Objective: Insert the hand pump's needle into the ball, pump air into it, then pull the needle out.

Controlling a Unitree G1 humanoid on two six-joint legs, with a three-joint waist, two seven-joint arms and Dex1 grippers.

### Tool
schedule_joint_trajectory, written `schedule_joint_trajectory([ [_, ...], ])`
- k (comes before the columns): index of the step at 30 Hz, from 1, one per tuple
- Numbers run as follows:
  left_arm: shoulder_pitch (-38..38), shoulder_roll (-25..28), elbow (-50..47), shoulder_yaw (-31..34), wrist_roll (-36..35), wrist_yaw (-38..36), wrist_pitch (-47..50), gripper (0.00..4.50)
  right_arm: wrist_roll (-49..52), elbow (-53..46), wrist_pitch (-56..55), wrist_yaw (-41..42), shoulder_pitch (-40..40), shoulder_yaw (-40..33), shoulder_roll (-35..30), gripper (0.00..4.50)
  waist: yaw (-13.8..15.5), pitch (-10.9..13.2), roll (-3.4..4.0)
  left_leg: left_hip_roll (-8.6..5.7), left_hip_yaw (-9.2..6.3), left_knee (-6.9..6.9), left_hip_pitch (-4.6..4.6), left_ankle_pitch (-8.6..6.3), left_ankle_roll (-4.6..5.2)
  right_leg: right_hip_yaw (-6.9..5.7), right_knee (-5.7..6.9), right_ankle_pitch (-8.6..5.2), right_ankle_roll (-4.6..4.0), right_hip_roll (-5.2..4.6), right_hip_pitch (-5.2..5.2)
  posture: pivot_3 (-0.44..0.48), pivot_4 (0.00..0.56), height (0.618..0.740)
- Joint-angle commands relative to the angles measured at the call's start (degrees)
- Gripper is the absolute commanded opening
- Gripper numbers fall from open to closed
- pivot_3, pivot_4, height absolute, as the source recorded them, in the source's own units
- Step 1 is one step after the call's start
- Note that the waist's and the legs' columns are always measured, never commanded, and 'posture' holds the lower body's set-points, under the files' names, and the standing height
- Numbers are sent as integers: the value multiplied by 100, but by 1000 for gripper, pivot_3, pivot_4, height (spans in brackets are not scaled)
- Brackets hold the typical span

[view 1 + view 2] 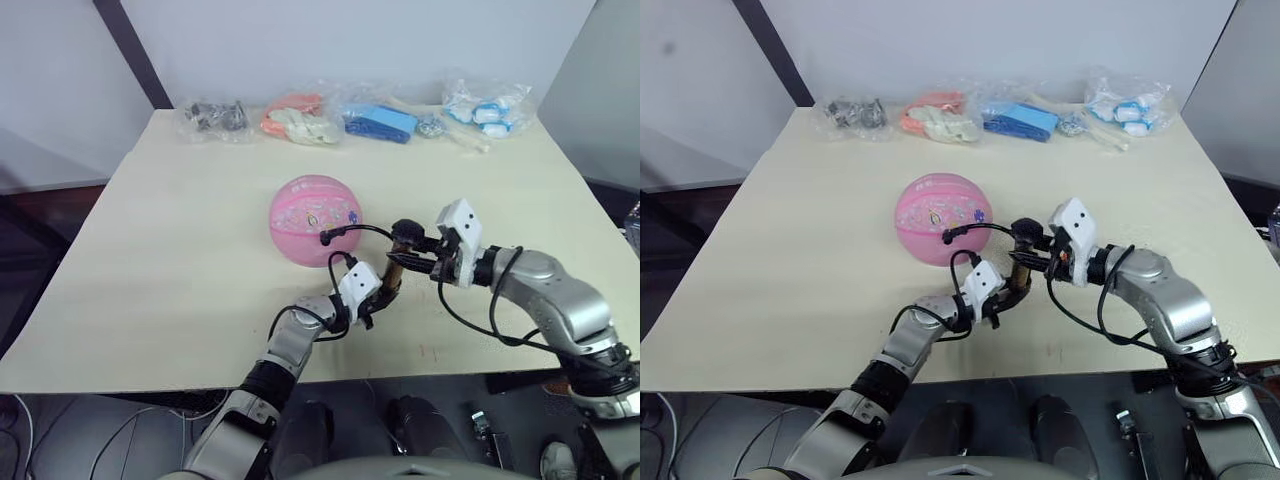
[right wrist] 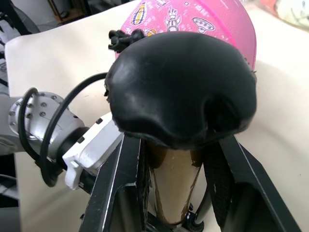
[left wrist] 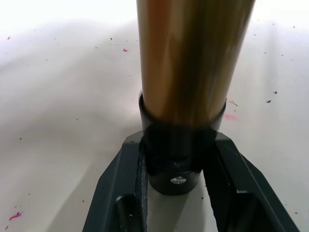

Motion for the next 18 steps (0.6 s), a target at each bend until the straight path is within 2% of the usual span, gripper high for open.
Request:
schedule_joint_trajectory([
  [1,199,99,307,-48,99,-19,202,1101,836,-566,552,-180,-983,-1094,-301,1008,9,31,22,-1,-1,9,-16,0,0,-1,1,4,4,0,-11,0,150,740],
  [10,216,88,290,-60,92,-35,205,1101,1708,-648,1353,-521,-1830,-1669,-651,1008,1,52,9,-4,-2,11,-26,0,0,-3,-1,7,7,-5,-16,0,150,740],
  [18,219,93,262,-62,86,-55,219,1101,1043,-582,815,-430,-664,-762,-388,1008,0,48,7,-4,-1,10,-21,0,0,-3,-1,6,8,-5,-10,0,150,740],
])
